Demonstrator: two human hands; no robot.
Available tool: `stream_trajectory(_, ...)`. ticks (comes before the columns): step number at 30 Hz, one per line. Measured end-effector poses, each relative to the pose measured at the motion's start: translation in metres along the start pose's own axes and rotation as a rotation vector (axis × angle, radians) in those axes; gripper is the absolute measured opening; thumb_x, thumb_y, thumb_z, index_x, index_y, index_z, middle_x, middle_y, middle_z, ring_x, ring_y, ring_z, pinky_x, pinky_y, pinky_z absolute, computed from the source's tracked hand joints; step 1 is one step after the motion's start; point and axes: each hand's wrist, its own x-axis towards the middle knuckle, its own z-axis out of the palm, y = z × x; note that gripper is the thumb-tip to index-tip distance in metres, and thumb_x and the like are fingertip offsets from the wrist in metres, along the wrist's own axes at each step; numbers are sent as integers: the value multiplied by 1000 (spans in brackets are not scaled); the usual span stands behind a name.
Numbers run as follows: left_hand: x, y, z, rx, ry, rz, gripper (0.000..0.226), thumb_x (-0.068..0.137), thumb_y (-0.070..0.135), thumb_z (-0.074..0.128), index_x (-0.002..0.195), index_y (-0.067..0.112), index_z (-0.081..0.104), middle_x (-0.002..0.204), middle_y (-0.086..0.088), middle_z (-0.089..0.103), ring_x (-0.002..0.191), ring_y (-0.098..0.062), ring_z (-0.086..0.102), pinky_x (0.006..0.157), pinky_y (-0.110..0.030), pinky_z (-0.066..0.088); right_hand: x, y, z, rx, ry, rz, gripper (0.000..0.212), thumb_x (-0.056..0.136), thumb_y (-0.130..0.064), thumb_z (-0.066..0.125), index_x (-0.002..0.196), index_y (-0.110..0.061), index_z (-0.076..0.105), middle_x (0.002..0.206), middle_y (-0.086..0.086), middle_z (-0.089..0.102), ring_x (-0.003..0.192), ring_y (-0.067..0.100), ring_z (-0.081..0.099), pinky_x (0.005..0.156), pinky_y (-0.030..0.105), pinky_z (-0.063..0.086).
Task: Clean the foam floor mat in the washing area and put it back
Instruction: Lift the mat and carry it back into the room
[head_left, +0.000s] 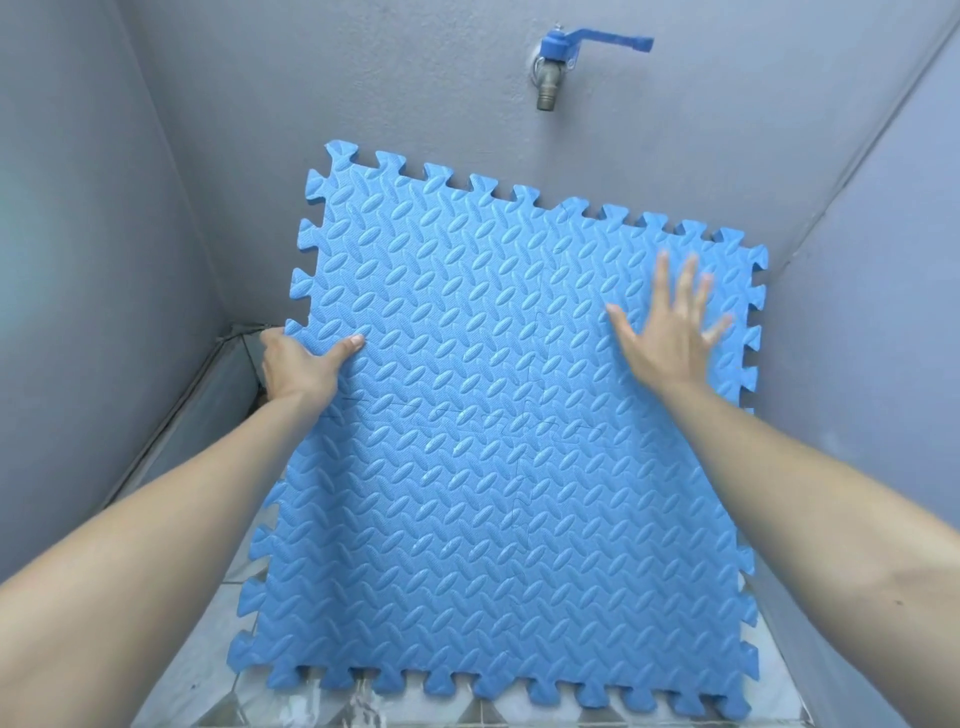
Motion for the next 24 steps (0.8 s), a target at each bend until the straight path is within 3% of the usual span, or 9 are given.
stream_trajectory(3,2,-4,-2,15,2,6,96,69,49,79,136,1,30,128,-12,49,119,-29,47,91,-38,39,-20,65,3,41,-100,323,110,69,-90,39,153,-39,-11,164,0,-18,150,36,-12,109,75,8)
stream_trajectory(7,5,-11,-2,34,-6,6,95,70,50,78,136,0,29,129,-14,49,118,-31,48,90,-38,40,-35,90,-5,224,-312,396,131,60,-78,70,150,-44,-18,163,-6,-21,152,30,4,117,57,16)
stream_trajectory(11,10,-21,-5,76,-38,68,98,71,55,75,138,0,28,135,-13,46,123,-30,45,94,-38,39,-30,81,-1,451,-106,517,132,62,-71,76,155,-30,-10,164,2,7,150,24,19,119,49,19)
stream_trajectory(13,12,-27,-10,95,-39,131,101,68,58,75,138,1,30,139,-12,43,128,-28,42,100,-40,38,-21,76,-3,573,32,715,119,65,-73,71,155,-18,16,157,7,30,142,26,35,114,44,28)
stream_trajectory(15,13,-33,-19,109,-44,158,107,60,62,79,135,2,33,137,-10,43,127,-26,43,103,-41,39,-11,68,-9,726,114,853,81,69,-72,68,117,-8,57,115,6,61,106,28,58,89,35,42)
stream_trajectory(16,13,-35,-24,116,-57,163,109,55,63,81,133,3,33,134,-10,44,125,-25,44,103,-42,40,-8,66,-13,788,142,863,67,71,-71,66,94,-9,57,88,1,59,81,25,57,76,33,41)
stream_trajectory(18,10,-39,-35,118,-73,172,111,47,64,84,129,7,36,130,-8,46,121,-22,48,102,-43,43,-7,63,-18,820,179,815,61,73,-71,64,81,-13,50,68,-5,45,59,16,43,61,31,37)
stream_trajectory(21,-5,-37,-58,117,-56,139,106,44,64,85,123,11,37,125,-5,47,117,-20,50,101,-42,44,-18,57,-34,856,260,777,54,73,-70,65,70,-21,42,68,-9,44,57,9,41,57,24,35)
stream_trajectory(24,-34,-18,-92,164,-67,56,100,49,61,84,121,14,34,122,-5,48,111,-20,51,94,-40,45,-35,50,-72,910,234,774,47,72,-64,71,72,-25,44,78,-10,51,69,7,48,68,20,40)
